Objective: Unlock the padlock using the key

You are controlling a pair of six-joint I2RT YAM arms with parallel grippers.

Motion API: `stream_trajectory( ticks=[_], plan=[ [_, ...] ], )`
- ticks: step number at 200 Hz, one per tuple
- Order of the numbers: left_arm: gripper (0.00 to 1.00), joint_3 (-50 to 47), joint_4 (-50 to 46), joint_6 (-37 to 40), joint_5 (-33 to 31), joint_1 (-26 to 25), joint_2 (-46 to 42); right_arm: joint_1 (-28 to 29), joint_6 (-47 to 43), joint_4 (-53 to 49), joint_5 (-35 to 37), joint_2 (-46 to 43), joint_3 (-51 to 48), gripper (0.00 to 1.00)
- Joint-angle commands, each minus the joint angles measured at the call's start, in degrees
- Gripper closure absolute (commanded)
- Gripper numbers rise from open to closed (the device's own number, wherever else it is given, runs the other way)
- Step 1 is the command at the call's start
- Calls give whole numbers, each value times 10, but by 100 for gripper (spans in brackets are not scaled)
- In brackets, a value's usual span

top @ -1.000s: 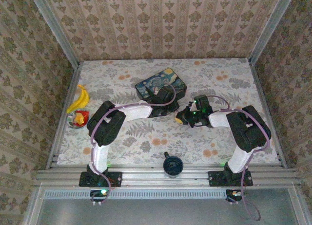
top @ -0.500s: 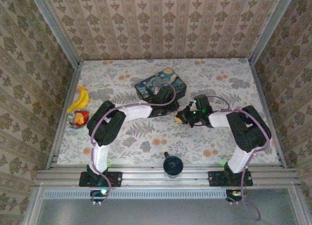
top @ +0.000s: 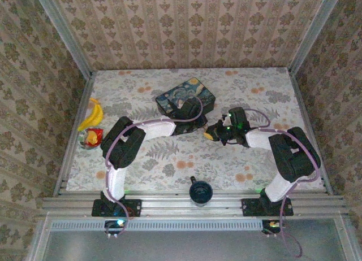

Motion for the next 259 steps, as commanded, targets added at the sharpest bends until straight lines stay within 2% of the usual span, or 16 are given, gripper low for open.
stream_trajectory(
  ticks=[1, 76, 133, 199, 259],
  plan=[
    [100, 17, -9, -10, 42, -13, 11, -7, 2, 44, -3, -16, 37, 100],
    [100, 22, 5, -36, 55, -14, 16, 25, -27, 53, 76, -10, 15, 100],
    [100, 1, 29, -53, 63, -9, 5, 18, -38, 145, 119, 5, -50, 100],
    [100, -13, 28, -50, 60, -7, -3, 3, -65, 178, 92, 16, -43, 100],
    [100, -9, 29, -49, 64, -6, 3, -5, -9, 252, 41, 54, -38, 100]
  ],
)
